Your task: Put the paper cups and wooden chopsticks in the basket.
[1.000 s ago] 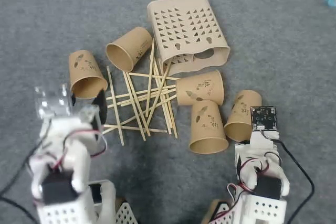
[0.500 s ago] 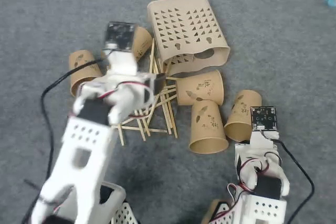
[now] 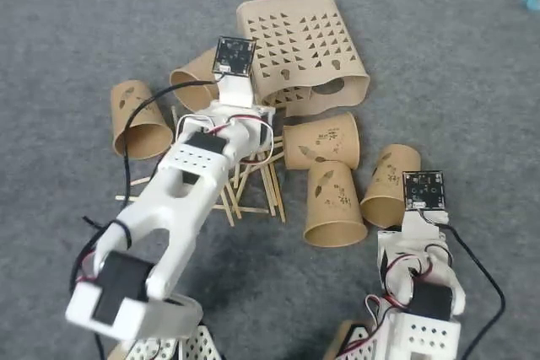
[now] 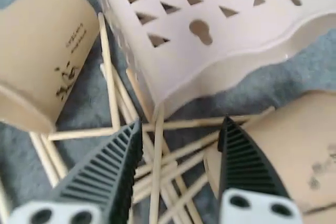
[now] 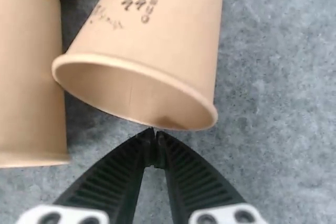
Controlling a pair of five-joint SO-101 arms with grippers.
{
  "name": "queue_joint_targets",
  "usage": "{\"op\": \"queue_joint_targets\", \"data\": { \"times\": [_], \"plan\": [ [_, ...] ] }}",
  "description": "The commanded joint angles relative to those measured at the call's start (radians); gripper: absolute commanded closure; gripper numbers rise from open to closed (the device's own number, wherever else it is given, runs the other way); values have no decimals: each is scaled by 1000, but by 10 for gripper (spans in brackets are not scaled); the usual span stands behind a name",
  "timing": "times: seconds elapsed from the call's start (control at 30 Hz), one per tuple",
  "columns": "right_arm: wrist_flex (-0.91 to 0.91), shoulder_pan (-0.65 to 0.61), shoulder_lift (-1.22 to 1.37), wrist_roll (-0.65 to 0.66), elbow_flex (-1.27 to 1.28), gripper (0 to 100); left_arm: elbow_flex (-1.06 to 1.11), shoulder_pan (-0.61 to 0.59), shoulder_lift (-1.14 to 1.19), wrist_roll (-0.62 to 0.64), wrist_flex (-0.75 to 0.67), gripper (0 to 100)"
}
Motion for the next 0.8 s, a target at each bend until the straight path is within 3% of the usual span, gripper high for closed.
{"op": "queue_joint_targets", "data": {
  "times": [0.0, 0.33, 0.43, 0.57, 0.77],
  "plan": [
    [-21, 5, -12, 17, -5, 988, -2, 6, 41, -11, -152, 780],
    [-21, 4, -12, 17, -5, 988, -27, 6, 273, -8, -532, 783],
    [-21, 4, -12, 17, -5, 988, -79, 6, 313, -8, -543, 808],
    [-21, 4, -12, 17, -5, 988, -136, 23, 305, -9, -543, 998],
    [-21, 4, -12, 17, -3, 988, -143, 83, 192, -8, -517, 990]
  ]
}}
